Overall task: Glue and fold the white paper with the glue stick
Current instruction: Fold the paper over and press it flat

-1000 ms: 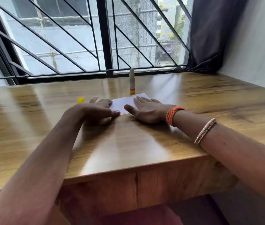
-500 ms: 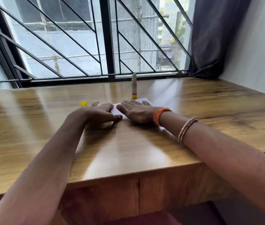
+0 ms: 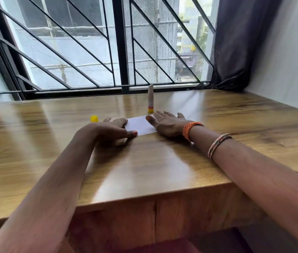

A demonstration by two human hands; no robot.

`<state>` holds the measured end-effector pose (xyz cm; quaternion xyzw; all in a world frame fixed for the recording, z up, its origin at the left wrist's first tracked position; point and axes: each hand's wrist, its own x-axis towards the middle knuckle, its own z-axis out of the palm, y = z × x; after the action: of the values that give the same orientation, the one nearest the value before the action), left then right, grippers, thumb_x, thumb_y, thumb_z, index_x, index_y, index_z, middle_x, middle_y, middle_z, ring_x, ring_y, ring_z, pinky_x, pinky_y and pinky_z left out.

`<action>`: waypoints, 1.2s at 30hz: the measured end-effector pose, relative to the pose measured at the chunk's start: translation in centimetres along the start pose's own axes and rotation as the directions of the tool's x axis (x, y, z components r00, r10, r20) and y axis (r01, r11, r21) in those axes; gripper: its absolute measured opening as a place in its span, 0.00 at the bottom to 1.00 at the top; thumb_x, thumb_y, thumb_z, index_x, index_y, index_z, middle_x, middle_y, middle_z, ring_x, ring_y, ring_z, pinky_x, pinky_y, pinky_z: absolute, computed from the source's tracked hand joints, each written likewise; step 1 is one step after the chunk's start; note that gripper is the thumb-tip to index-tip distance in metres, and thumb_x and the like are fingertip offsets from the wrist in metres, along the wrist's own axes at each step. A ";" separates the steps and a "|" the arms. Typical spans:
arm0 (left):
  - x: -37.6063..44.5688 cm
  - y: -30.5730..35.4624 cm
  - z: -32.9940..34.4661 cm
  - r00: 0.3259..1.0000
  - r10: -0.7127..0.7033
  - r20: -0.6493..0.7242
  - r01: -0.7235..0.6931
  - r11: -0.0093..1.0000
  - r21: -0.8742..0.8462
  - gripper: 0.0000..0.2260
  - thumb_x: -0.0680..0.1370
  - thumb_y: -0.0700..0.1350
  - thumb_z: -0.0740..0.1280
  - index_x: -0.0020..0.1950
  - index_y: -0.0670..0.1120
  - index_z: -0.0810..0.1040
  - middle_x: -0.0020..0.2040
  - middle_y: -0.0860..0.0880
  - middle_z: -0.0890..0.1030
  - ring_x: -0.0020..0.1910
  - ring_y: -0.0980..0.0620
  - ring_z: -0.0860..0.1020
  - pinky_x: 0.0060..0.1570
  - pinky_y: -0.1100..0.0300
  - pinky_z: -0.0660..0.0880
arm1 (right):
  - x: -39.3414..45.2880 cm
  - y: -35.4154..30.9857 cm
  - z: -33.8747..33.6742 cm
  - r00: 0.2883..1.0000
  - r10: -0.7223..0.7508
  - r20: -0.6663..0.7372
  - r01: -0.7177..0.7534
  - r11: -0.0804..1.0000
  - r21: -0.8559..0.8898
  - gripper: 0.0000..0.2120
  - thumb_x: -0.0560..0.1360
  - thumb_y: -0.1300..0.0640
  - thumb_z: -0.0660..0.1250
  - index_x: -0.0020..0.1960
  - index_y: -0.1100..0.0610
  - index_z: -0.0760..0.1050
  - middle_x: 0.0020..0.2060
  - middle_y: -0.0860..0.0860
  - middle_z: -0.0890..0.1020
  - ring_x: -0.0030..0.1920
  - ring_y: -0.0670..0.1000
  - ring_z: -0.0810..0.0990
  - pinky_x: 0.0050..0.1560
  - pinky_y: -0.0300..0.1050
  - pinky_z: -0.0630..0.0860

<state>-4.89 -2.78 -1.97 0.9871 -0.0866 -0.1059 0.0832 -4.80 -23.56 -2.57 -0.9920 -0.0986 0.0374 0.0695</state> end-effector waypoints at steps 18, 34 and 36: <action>0.0 -0.6 -0.2 0.999 0.014 0.032 -0.015 1.000 0.023 0.54 0.57 0.79 0.54 0.77 0.52 0.52 0.79 0.52 0.50 0.78 0.49 0.43 0.75 0.45 0.40 | -6.0 1.4 0.2 1.000 0.029 0.008 -0.028 0.997 -0.066 0.37 0.76 0.32 0.35 0.78 0.52 0.44 0.78 0.47 0.45 0.78 0.48 0.41 0.72 0.61 0.29; -0.8 -0.2 -0.6 0.999 0.026 0.022 -0.027 0.999 0.021 0.45 0.63 0.77 0.57 0.70 0.49 0.65 0.77 0.46 0.58 0.77 0.44 0.47 0.74 0.45 0.46 | -5.2 0.0 -0.4 0.998 0.052 0.035 -0.051 0.998 -0.048 0.33 0.78 0.35 0.34 0.78 0.49 0.44 0.78 0.45 0.46 0.78 0.47 0.43 0.72 0.61 0.29; -1.1 -0.4 -0.7 0.999 -0.018 -0.036 0.019 1.000 0.016 0.44 0.57 0.80 0.59 0.60 0.49 0.71 0.73 0.43 0.65 0.74 0.42 0.57 0.71 0.45 0.56 | -4.4 0.6 -0.6 0.993 0.122 0.009 -0.121 0.989 -0.086 0.31 0.79 0.38 0.35 0.78 0.50 0.45 0.78 0.46 0.46 0.78 0.49 0.41 0.71 0.63 0.28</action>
<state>-5.70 -2.14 -1.19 0.9902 -0.0768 -0.0883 0.0758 -8.99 -25.08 -1.80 -0.9979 -0.0401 0.0442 0.0243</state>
